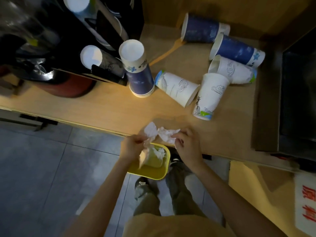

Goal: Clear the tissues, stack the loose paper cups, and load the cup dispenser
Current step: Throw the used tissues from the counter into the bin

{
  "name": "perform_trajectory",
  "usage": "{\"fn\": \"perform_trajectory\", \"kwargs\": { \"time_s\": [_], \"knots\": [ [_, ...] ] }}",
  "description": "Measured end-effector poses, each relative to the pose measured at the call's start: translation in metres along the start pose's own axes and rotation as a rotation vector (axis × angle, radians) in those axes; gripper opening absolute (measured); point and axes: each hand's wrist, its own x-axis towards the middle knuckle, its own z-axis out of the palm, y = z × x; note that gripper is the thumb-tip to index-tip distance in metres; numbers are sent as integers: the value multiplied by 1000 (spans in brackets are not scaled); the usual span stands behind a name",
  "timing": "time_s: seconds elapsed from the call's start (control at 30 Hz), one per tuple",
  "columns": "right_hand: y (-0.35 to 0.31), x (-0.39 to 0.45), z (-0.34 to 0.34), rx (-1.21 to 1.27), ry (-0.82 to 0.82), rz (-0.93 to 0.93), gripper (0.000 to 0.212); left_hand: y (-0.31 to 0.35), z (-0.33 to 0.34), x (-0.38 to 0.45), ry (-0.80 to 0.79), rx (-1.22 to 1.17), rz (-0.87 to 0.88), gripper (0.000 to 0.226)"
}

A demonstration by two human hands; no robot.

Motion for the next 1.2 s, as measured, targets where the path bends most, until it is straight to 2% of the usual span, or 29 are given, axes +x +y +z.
{"fn": "perform_trajectory", "kwargs": {
  "time_s": [0.1, 0.17, 0.3, 0.4, 0.5, 0.63, 0.77, 0.93, 1.1, 1.2],
  "knots": [
    [-12, -12, 16, 85, -26, 32, 24, -29, 0, -10, -72, 2, -145, 12],
    [-19, -24, 27, 162, 22, 44, 24, -52, 3, -16, -103, 19, -203, 9],
    [-15, -61, 61, 180, 57, 73, 27, -100, 12, -17, -161, 94, -256, 38],
    [6, -81, 95, 155, 22, 184, 29, -133, 23, -7, -222, 153, -250, 37],
    [32, -89, 127, 197, -33, 378, 25, -158, 36, 9, -294, 211, -217, 17],
    [65, -88, 169, 268, -122, 538, 14, -190, 59, 34, -288, 247, -127, 26],
    [99, -82, 215, 190, -238, 531, 24, -216, 87, 57, -220, 240, -99, 20],
    [135, -66, 266, 102, -247, 516, 24, -256, 127, 93, -151, 281, -97, 16],
    [157, -53, 302, 118, -356, 426, 31, -283, 152, 122, 15, 209, -164, 18],
    [165, -45, 310, 117, -425, 402, 41, -294, 163, 135, -84, 289, -207, 24]
  ]
}}
